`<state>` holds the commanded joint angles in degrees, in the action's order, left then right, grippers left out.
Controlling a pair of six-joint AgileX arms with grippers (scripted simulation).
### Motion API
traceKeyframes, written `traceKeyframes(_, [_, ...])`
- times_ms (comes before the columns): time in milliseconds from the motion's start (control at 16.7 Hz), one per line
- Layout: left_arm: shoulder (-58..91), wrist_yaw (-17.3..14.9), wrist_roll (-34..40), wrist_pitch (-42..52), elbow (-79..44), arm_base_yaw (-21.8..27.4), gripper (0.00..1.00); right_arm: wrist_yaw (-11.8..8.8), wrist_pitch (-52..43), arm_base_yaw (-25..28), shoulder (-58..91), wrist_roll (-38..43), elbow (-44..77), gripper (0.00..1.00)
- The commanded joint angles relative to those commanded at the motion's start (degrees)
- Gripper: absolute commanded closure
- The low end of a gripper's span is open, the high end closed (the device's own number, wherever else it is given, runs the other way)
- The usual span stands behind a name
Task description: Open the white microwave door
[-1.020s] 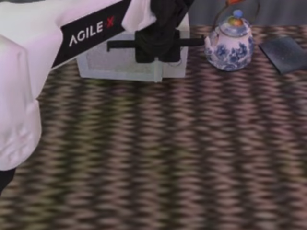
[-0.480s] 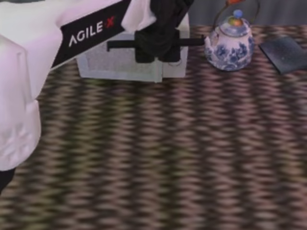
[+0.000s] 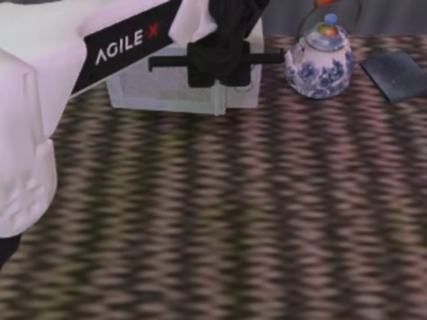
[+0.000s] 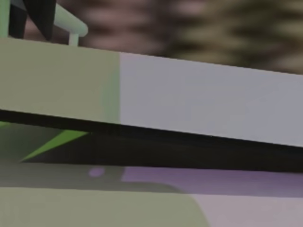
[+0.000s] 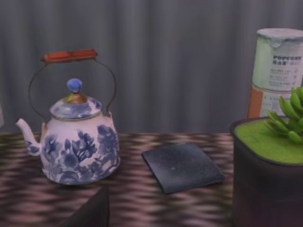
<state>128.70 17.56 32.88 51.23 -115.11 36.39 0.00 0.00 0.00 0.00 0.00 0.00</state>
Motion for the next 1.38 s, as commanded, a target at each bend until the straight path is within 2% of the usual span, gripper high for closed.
traceKeyframes(540, [0.20, -0.35, 0.12, -0.22, 0.20, 0.35, 1.00, 0.00, 0.00, 0.00, 0.00, 0.00, 0.00, 0.00])
traceKeyframes(960, [-4.75, -2.11, -4.63, -4.33, 8.49, -0.24, 1.00, 0.00, 0.00, 0.00, 0.00, 0.00, 0.00, 0.00])
traceKeyframes(1380, [-5.41, -2.29, -5.06, -4.93, 8.90, -0.27, 1.00, 0.00, 0.00, 0.00, 0.00, 0.00, 0.00, 0.00])
